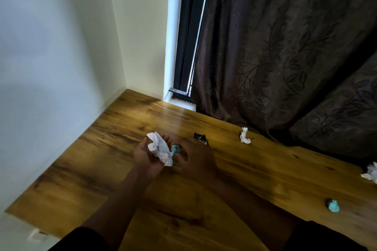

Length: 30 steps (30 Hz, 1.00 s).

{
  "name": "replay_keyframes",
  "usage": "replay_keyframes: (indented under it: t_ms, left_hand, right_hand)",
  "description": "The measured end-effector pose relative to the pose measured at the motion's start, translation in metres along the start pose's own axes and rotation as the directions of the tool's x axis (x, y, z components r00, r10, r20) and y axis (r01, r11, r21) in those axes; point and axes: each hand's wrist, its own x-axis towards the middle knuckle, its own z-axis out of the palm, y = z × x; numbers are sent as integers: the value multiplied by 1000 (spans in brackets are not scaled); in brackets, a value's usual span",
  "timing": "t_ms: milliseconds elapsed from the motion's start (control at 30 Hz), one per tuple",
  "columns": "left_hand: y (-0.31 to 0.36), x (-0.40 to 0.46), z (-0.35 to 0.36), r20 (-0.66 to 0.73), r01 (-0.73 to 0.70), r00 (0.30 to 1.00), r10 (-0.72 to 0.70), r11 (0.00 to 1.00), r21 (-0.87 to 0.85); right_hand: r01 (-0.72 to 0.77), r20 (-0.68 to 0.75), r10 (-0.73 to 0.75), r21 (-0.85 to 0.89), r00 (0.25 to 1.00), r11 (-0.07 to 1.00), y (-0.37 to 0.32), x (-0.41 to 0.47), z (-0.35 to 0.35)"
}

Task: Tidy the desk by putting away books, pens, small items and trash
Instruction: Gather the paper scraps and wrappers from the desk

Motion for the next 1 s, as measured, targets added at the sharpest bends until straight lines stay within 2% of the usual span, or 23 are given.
replay_keyframes:
  t_ms: [33, 67, 100, 133, 167, 200, 233, 300, 333, 433, 500, 600, 767, 833, 933, 1000]
  left_hand:
    - [3, -7, -9, 17, -9, 1000, 10, 998, -57]
    - [4, -13, -2, -44, -11, 999, 11, 1000, -3]
    - [-2, -13, 26, -172, -44, 984, 57, 996, 78]
    - [-11, -6, 46, -338, 47, 941, 7, 988, 149]
    - [-15, -3, 61, -469, 156, 878, -94, 983, 95]
    - [-18, 1, 75, -580, 215, 789, -203, 975, -50]
    - [-28, 3, 77, -655, 165, 730, -195, 980, -108]
    - [-35, 4, 88, -726, 94, 682, -81, 995, -23]
    - [-35, 3, 88, -772, 106, 634, -35, 993, 42]
    - [-26, -6, 70, -834, 163, 552, 4, 980, 112]
    - [-23, -9, 64, -828, 112, 560, 19, 989, 98]
    - [-28, -7, 76, -857, 132, 515, 18, 986, 100]
    - [-31, -3, 91, -912, 107, 409, 38, 990, 89]
    - [-30, -5, 91, -910, 147, 412, 36, 984, 105]
    - [-33, -5, 89, -927, 186, 371, 50, 974, 127]
    - [-31, -6, 84, -923, 225, 382, 54, 963, 149]
  right_hand:
    - [35, 1, -35, 39, 999, 999, -7, 2, -4]
    - [49, 27, -51, 61, 998, 997, -14, 3, -7]
    - [66, 44, -70, 76, 997, 995, -18, 3, -7]
    - [73, 63, -78, 86, 995, 994, -23, 4, -9]
    - [84, 68, -91, 93, 994, 992, -24, 4, -9]
    - [85, 73, -93, 102, 993, 991, -25, 3, -9]
    - [94, 60, -101, 106, 993, 990, -24, 2, -7]
    - [71, 26, -74, 118, 997, 991, -18, 1, -9]
    - [37, -3, -37, 115, 999, 993, -13, 1, -10]
    - [-93, -61, 95, 39, 994, 995, 11, 3, -14]
    - [-208, 32, 211, -73, 977, 975, 31, 5, -12]
    - [-352, 177, 373, -139, 911, 926, 58, 5, -4]
    - [-389, 241, 421, -169, 875, 906, 71, 6, 13]
    - [-381, 253, 419, -185, 872, 906, 70, 8, 19]
    - [-410, 251, 433, -142, 866, 901, 65, 11, 24]
    - [-427, 225, 434, -82, 872, 901, 63, 12, 23]
